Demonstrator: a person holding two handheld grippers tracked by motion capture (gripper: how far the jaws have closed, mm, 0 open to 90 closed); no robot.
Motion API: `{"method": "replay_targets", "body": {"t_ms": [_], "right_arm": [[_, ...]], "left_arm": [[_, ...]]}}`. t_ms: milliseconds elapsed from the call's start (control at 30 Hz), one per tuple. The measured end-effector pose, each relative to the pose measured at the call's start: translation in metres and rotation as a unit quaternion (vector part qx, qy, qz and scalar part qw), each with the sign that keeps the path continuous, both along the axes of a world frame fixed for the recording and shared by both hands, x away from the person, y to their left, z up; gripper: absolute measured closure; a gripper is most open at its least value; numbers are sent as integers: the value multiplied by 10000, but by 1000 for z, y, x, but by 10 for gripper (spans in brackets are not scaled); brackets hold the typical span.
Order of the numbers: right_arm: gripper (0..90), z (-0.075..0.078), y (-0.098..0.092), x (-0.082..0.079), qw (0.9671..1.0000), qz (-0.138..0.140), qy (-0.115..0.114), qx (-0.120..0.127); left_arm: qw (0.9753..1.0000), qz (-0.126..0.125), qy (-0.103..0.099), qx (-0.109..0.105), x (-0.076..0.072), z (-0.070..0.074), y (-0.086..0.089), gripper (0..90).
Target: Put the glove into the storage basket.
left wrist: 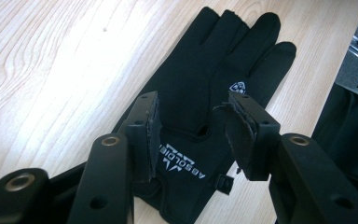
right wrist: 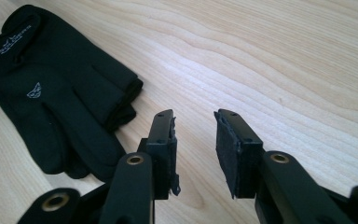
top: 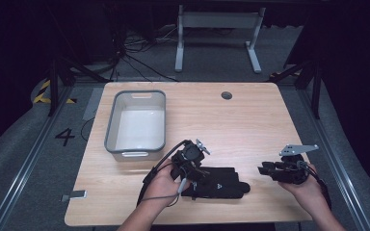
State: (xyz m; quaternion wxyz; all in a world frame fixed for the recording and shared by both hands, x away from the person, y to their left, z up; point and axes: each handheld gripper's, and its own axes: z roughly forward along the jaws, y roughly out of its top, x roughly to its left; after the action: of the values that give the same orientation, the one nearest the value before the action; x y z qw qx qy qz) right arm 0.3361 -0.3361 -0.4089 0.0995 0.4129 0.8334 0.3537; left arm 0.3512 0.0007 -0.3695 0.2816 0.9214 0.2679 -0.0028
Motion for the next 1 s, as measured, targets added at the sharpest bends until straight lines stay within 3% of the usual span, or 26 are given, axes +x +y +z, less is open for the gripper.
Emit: {"method": "replay_targets", "body": {"t_ms": [167, 333, 633, 733, 900, 1000], "right_arm": [[669, -1, -4, 2, 10000, -40, 12, 63], [671, -3, -4, 2, 9999, -34, 79, 112], [669, -4, -1, 0, 9999, 35, 103, 123], [670, -5, -2, -2, 9998, 11, 128, 144], [669, -6, -2, -3, 9998, 44, 147, 160], [664, -6, -1, -3, 9997, 71, 147, 164]], "left_arm": [[9999, -115, 32, 7, 0, -4, -10, 557], [9993, -309, 20, 185, 1, -12, -24, 547], [9985, -373, 46, 391, 4, -27, -34, 481], [9982, -448, 76, 402, 5, -30, -35, 430], [9960, -549, 9, 699, 4, -40, -45, 335], [9955, -596, 21, 737, 5, -45, -49, 286]]}}
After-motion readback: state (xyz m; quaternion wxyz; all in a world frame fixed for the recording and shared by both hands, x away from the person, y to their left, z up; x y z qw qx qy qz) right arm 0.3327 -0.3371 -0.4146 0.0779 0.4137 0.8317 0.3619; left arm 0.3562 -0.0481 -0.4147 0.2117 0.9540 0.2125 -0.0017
